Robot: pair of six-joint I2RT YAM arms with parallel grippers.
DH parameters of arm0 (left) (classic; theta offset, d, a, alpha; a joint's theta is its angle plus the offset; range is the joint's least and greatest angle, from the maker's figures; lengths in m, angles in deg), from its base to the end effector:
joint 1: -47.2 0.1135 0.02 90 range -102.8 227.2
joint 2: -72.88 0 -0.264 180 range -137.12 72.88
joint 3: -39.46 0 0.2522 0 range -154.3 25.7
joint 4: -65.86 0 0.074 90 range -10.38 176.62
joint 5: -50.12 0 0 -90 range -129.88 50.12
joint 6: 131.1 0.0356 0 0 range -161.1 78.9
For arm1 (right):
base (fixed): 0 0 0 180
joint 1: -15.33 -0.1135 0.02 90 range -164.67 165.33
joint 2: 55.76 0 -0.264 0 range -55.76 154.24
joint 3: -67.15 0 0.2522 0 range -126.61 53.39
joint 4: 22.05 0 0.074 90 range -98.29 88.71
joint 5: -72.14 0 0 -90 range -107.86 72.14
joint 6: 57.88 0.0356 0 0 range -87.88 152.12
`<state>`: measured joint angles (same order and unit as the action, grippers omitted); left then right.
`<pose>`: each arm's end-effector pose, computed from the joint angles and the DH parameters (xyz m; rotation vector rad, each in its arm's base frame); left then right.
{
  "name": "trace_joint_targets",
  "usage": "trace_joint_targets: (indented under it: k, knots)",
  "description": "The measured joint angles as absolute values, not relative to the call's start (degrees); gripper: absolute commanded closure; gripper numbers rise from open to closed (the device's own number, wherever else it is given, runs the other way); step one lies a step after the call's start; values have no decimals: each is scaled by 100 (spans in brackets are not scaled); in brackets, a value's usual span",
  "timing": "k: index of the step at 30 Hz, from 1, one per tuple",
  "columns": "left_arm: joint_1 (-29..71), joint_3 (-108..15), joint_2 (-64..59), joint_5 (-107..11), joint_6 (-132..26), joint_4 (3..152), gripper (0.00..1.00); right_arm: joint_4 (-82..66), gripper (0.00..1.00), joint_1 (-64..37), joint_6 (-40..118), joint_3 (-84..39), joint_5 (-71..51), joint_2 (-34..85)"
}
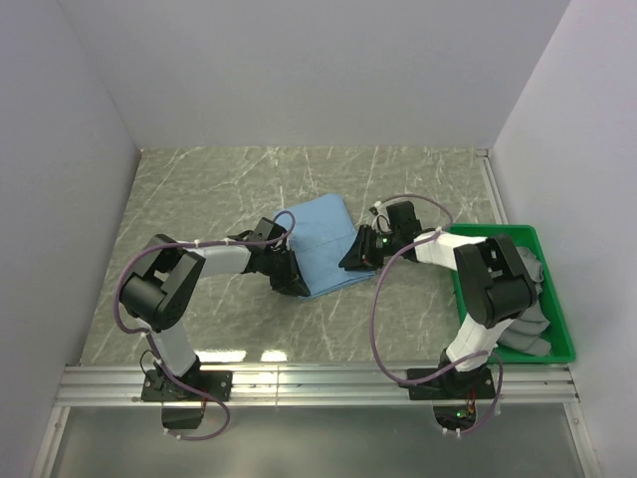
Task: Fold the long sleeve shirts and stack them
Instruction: Fold the shirt
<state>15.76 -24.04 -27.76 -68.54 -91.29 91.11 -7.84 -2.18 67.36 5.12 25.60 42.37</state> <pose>0.2629 -0.1807 0.1274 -0.2951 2.9136 -1.0345 0.3025 0.1211 0.1494 0.0305 2.5679 1.3152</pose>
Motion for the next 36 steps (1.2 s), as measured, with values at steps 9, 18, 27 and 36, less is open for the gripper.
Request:
trace_joint_targets:
  k: [9, 18, 27, 36]
  knots:
    - [1622, -2406, -2776, -6852, -9107, 9174, 83, -390, 66, -100, 6583, 510, 2825, 4893]
    - [1893, -2312, -2658, -6846, -8959, 9329, 82, -226, 68, 260, 6467, 645, 2799, 4718]
    - [1939, -2428, -2118, -6391, -8696, 9788, 55, 12, 62, 260, 6293, 473, 2213, 3601]
    - [2059, -3654, -2053, -5967, -8987, 9150, 58, -1531, 59, 42, 7055, -338, 2228, 3992]
